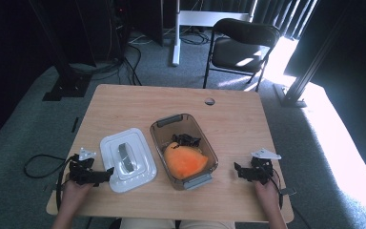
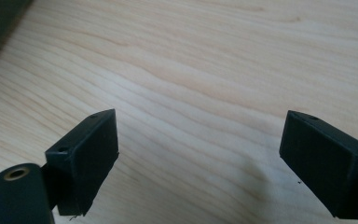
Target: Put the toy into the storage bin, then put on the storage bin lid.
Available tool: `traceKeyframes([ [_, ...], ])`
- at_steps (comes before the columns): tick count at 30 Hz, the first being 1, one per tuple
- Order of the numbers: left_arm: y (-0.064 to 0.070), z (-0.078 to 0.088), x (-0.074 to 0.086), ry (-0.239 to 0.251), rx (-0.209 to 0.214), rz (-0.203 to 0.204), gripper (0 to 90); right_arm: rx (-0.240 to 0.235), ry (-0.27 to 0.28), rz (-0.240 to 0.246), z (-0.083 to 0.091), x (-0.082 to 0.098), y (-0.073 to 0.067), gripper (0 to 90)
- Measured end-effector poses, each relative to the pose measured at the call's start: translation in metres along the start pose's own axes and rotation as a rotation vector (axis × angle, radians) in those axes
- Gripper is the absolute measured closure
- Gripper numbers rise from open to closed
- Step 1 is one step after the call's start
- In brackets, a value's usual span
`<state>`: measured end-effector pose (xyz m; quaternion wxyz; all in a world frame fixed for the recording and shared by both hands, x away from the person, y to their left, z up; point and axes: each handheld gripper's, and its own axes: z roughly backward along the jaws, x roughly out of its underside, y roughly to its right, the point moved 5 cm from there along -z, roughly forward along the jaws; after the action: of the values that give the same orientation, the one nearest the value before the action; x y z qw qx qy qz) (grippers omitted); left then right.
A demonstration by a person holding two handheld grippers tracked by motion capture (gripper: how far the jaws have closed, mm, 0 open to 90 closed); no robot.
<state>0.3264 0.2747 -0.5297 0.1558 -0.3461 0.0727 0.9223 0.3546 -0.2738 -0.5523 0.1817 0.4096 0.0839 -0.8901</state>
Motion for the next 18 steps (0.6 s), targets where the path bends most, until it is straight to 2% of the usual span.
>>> traceKeyframes([
  [6,0.009,-0.003,-0.004,-0.009,-0.001,-0.023,0.4,0.0,0.004,-0.018,-0.002,0.006,0.002,11.2],
  [7,0.016,-0.005,-0.008,-0.002,0.015,-0.027,0.4,0.004,-0.003,-0.019,-0.003,0.007,0.002,11.2],
  [9,0.021,-0.007,-0.01,0.0,0.013,-0.033,0.3,0.021,-0.024,-0.011,-0.005,0.007,0.002,11.3],
  [18,0.042,-0.02,-0.021,-0.004,0.029,-0.063,0.4,0.019,-0.053,-0.018,-0.007,0.008,0.001,11.3],
])
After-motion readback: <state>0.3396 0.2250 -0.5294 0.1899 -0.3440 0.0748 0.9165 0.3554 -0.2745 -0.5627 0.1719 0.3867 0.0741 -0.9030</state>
